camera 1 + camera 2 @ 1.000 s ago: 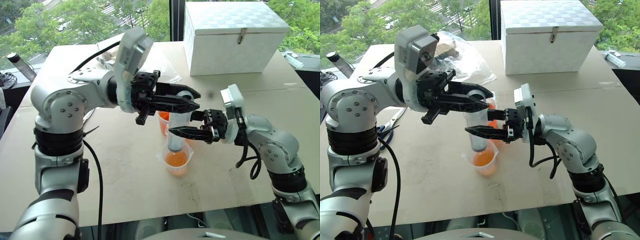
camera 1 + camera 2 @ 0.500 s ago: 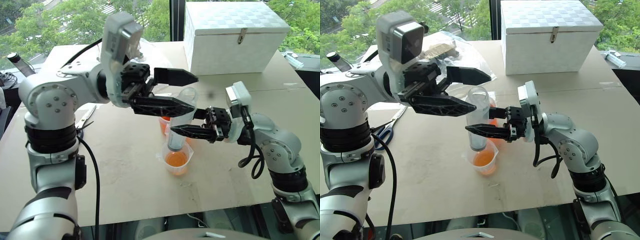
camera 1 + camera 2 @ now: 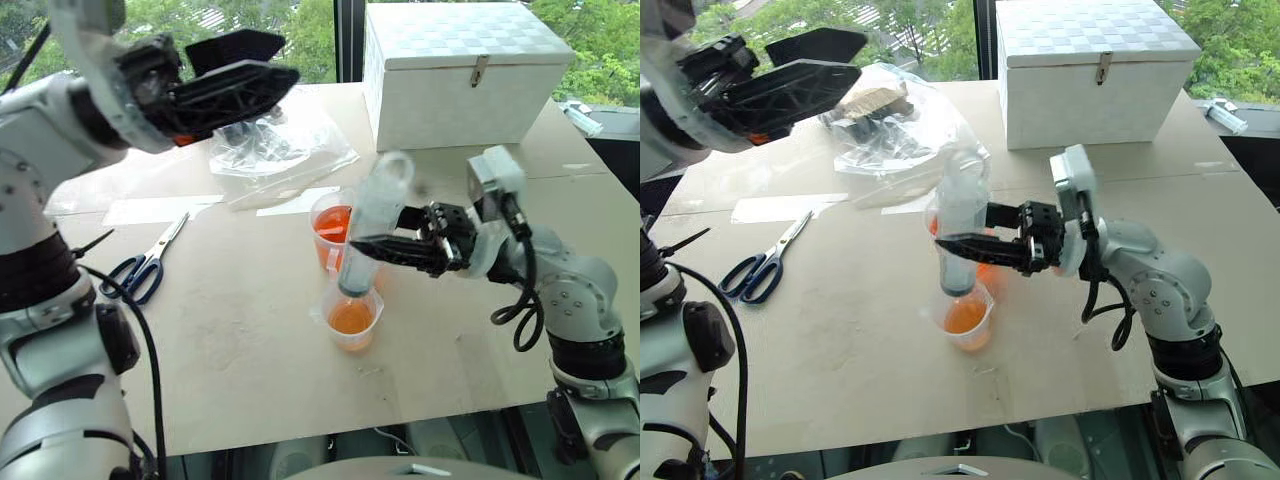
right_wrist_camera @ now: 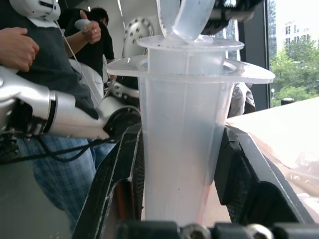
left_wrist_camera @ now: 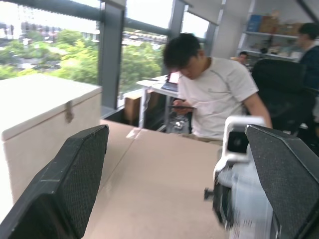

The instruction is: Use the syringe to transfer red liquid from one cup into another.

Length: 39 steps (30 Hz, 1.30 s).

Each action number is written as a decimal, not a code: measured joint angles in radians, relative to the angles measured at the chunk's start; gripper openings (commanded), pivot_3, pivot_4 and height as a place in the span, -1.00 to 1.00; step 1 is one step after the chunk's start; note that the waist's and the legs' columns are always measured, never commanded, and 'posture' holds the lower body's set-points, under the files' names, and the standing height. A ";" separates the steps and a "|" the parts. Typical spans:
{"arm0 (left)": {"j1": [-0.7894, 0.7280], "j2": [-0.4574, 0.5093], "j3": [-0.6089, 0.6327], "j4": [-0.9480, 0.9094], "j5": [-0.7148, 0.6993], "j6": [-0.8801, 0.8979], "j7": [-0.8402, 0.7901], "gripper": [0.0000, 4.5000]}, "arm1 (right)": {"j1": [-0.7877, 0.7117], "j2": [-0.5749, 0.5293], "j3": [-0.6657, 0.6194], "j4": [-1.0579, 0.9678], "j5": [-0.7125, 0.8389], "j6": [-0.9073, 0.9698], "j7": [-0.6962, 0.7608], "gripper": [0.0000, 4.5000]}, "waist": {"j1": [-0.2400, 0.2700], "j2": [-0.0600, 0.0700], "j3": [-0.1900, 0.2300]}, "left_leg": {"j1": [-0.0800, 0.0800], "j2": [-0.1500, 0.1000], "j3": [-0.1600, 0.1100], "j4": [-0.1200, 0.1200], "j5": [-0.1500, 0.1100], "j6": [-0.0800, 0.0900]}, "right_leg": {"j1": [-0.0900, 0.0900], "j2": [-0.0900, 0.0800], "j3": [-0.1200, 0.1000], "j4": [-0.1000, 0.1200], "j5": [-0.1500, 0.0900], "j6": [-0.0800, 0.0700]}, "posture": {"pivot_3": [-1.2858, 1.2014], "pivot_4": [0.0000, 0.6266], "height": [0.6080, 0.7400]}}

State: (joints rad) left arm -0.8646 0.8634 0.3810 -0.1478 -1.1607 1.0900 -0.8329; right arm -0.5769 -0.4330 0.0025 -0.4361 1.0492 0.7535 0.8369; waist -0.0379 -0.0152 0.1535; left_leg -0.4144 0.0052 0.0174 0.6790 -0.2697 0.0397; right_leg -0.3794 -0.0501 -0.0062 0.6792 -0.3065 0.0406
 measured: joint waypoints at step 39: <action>1.350 -0.182 0.154 -0.507 0.511 -0.444 0.108 1.00 | 0.427 -0.464 -0.206 0.341 -0.409 -0.105 0.123 0.98 | 0.036 -0.002 -0.001 | -0.002 0.000 0.003 -0.011 -0.003 0.004 | 0.002 -0.004 0.001 -0.016 0.000 0.000 | 0.03 -0.52 1.00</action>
State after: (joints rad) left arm 0.4859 0.6814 0.5350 -0.6543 -0.6493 0.6463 -0.7244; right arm -0.1500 -0.8969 -0.2036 -0.0951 0.6398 0.6481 0.9596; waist -0.0022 -0.0174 0.1528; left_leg -0.4160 0.0050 0.0208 0.6677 -0.2724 0.0436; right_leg -0.3773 -0.0540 -0.0056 0.6634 -0.3063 0.0403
